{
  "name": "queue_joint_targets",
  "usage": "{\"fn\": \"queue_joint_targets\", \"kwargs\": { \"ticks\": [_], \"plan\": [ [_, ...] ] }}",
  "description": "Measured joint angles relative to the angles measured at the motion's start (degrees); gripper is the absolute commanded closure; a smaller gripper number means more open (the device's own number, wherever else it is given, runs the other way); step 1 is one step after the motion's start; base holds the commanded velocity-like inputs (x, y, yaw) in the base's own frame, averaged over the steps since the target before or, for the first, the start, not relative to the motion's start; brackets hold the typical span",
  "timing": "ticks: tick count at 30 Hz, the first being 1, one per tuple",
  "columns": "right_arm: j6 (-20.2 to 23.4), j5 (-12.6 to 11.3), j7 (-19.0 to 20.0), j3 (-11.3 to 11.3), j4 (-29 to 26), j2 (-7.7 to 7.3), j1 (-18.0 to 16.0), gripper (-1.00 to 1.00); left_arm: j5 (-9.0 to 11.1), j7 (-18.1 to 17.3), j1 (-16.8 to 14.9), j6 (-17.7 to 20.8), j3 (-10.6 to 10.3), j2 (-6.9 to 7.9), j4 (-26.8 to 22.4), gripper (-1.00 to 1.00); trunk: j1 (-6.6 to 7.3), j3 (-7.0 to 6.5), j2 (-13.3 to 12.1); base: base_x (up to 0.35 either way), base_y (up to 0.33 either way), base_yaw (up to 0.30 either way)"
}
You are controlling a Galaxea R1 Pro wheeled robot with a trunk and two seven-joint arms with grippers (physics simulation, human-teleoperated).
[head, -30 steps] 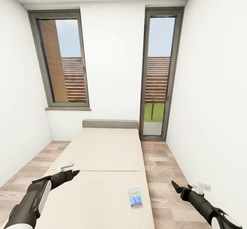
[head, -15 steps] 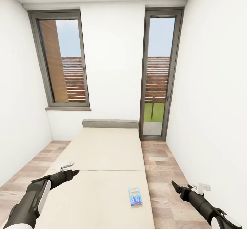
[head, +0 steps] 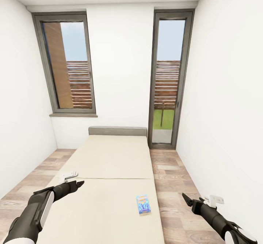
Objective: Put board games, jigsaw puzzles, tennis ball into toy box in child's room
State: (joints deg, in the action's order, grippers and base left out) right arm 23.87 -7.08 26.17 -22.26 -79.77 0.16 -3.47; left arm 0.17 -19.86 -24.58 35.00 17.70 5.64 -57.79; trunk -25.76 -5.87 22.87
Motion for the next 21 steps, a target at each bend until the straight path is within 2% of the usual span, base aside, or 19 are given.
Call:
{"fn": "queue_joint_targets", "kwargs": {
  "ticks": [5, 10, 13, 14, 19, 21],
  "plan": [
    [0.67, 0.07, -0.04, 0.01, -0.03, 0.02, -0.01, -1.0, 0.0, 0.0, -0.02, 0.33, -0.02, 0.04, -0.07, -1.0, 0.0, 0.0, 0.0, -0.002, 0.0, 0.0],
    [2.56, 0.11, -0.07, 0.04, -0.61, 0.09, -0.06, -1.0, 0.0, -0.2, -0.15, 2.66, 0.0, 0.13, -0.32, -1.0, 0.0, 0.0, 0.0, 0.0, 0.0, 0.0],
    [8.51, 0.16, -0.02, 0.12, -1.83, 0.13, -0.25, -1.0, 0.0, -0.32, -0.21, 5.97, 0.02, 0.26, -0.58, -1.0, 0.0, 0.0, 0.0, 0.0, 0.0, 0.0],
    [11.99, 0.19, 0.02, 0.18, -3.04, 0.14, -0.43, -1.0, 0.01, -0.37, -0.23, 7.64, 0.02, 0.42, -0.66, -1.0, 0.0, 0.0, 0.0, 0.0, 0.0, 0.0],
    [21.1, 0.57, 0.07, 0.34, -7.65, 0.15, -0.88, -1.0, 0.23, -0.78, -0.26, 12.1, 0.12, 1.52, -0.96, -1.0, 0.0, 0.0, 0.0, 0.0, 0.0, 0.0],
    [23.17, 0.68, 0.11, 0.35, -8.7, 0.07, -1.0, -1.0, 0.33, -1.22, -0.26, 13.59, 0.16, 1.95, -1.18, -1.0, 0.0, 0.0, 0.0, 0.0, 0.0, 0.0]
  ]
}}
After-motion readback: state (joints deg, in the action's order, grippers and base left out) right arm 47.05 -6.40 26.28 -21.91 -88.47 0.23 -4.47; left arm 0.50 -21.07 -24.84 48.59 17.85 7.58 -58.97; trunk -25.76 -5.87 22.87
